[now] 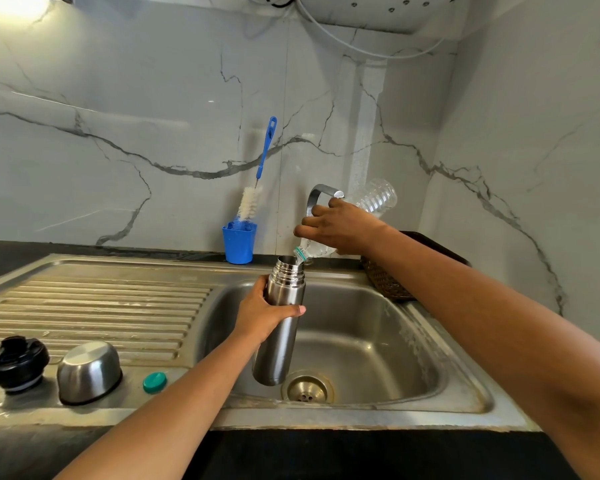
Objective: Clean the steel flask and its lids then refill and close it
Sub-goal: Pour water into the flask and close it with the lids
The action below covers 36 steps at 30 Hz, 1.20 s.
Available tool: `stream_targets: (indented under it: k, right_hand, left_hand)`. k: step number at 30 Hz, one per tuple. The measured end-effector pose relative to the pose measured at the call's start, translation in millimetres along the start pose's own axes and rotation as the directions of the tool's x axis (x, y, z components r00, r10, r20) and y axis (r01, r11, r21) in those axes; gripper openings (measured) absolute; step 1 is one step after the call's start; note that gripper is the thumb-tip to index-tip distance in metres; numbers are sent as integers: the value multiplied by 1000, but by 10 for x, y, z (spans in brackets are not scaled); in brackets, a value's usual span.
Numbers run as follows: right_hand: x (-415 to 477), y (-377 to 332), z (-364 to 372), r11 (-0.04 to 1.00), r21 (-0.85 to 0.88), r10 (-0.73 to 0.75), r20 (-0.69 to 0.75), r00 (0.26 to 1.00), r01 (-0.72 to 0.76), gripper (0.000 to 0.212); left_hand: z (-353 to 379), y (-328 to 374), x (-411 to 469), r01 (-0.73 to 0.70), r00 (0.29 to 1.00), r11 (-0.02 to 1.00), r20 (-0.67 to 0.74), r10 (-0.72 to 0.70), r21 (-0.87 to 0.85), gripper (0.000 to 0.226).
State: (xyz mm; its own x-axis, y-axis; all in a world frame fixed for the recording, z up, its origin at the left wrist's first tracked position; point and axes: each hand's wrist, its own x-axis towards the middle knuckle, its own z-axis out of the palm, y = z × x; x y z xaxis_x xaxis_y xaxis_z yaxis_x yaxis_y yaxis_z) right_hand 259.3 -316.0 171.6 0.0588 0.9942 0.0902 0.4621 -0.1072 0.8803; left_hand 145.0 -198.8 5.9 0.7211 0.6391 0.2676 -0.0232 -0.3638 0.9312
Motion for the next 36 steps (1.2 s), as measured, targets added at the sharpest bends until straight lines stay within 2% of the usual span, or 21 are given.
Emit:
stream_targets:
  k: [13, 24, 32, 36]
  right_hand:
    - [47, -4, 25, 998, 46, -33, -62, 998, 35, 73]
    - [9, 37, 59, 998, 64, 2, -76, 997, 3, 81]
    - [48, 25, 126, 985, 174, 6, -161, 987, 23, 71]
    - [71, 42, 162, 990, 133, -7, -254, 967, 43, 78]
  left_hand:
    - [-1, 0, 3, 4, 1000, 1000, -3, -4, -5, 66]
    - [8, -2, 2, 15, 1000, 1000, 6, -15, -14, 64]
    - [0, 4, -12, 25, 1000, 999, 1, -25, -26, 66]
    - [-3, 0, -3, 34, 999, 999, -10, -35, -41, 66]
